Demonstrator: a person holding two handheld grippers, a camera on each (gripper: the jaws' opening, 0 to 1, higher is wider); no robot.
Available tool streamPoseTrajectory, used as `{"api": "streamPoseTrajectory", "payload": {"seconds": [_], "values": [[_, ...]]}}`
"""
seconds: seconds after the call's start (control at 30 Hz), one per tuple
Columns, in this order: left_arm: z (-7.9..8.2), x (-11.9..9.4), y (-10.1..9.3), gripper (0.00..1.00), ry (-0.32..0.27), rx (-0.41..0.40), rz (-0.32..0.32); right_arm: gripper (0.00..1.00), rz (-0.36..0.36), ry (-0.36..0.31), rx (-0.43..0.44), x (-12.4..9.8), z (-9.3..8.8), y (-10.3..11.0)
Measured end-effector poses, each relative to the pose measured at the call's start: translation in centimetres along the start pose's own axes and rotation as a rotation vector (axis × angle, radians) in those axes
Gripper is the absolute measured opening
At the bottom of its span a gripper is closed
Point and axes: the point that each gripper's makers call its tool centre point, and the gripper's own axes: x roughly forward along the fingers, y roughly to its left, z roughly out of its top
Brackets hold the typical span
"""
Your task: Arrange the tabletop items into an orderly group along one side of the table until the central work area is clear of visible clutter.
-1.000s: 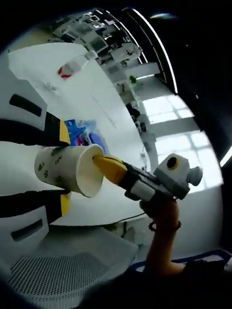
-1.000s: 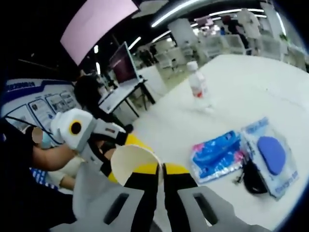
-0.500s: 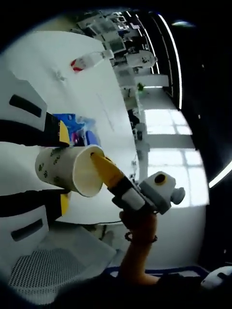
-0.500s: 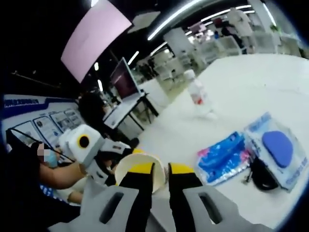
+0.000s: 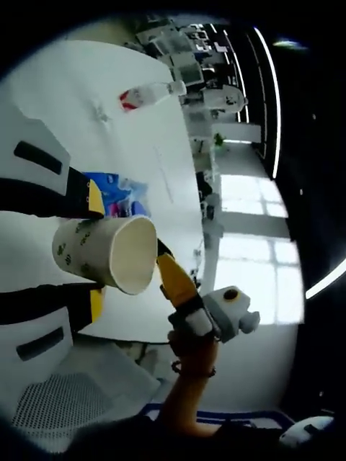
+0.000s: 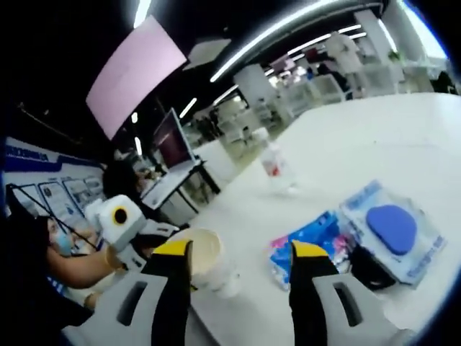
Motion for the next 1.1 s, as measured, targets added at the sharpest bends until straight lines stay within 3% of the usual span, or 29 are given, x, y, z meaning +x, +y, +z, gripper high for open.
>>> {"api": "streamPoseTrajectory", "payload": {"seconds": [0.23, 0.5, 0.63, 0.9, 1.1], "values": [[0.1, 0.1, 1.2, 0.33, -0.002, -0.008, 0.031, 0.75, -0.036, -0.015, -0.067, -0.6, 0.0, -1.1], [0.7, 0.4, 3.0, 0.33, -0.02, -0.028, 0.082, 0.92, -0.07, -0.051, -0.047, -1.0, 0.3, -2.1], [1.3, 0.7, 4.1, 0.33, -0.035, -0.034, 0.105, 0.99, -0.115, -0.038, -0.07, -1.1, 0.0, -3.3], [1.6, 1.4, 6.5, 0.33, -0.053, -0.056, 0.161, 1.0, -0.156, -0.041, -0.026, -1.7, -0.5, -5.2], [2.1, 2.2, 8.0, 0.33, -0.074, -0.057, 0.167, 1.0, -0.19, -0.039, -0.012, -2.1, -1.0, -6.5]]}}
